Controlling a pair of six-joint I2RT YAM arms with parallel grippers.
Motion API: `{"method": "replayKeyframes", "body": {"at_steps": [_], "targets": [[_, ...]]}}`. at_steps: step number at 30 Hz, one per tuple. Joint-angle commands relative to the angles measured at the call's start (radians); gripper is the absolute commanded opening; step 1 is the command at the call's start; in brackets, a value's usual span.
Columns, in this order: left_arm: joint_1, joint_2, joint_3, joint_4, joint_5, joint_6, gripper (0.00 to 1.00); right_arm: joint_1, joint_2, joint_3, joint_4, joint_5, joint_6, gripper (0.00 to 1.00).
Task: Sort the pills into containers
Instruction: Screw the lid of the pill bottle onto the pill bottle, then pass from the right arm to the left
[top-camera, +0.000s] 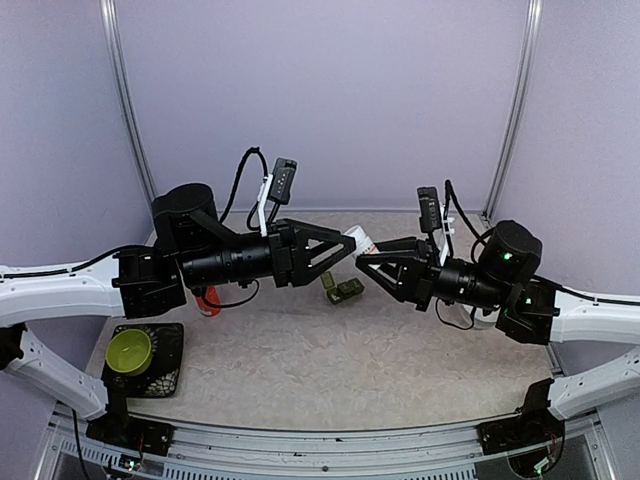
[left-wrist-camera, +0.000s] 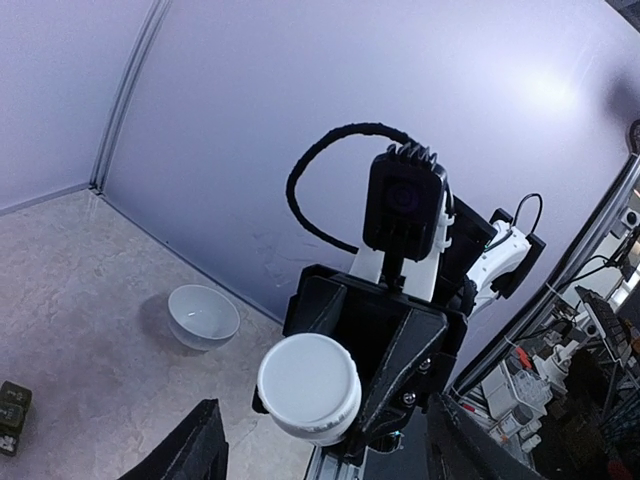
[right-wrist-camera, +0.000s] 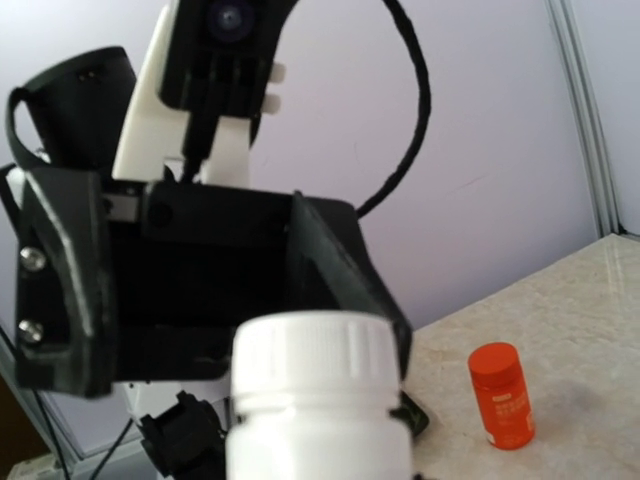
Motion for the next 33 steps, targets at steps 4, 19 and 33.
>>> {"method": "replayKeyframes", "body": {"at_steps": [4, 19, 33], "targets": [[0.003, 0.032, 0.070, -0.045, -0.035, 0.009, 0.66, -0.002, 0.019, 0.024, -0.020, 0.017, -0.048, 0.00], [0.004, 0.074, 0.110, -0.084, -0.031, 0.009, 0.54, 0.000, 0.031, 0.035, -0.031, 0.022, -0.067, 0.00], [0.007, 0.084, 0.123, -0.084, -0.022, 0.005, 0.20, 0.002, 0.036, 0.042, -0.040, 0.036, -0.090, 0.00]]}}
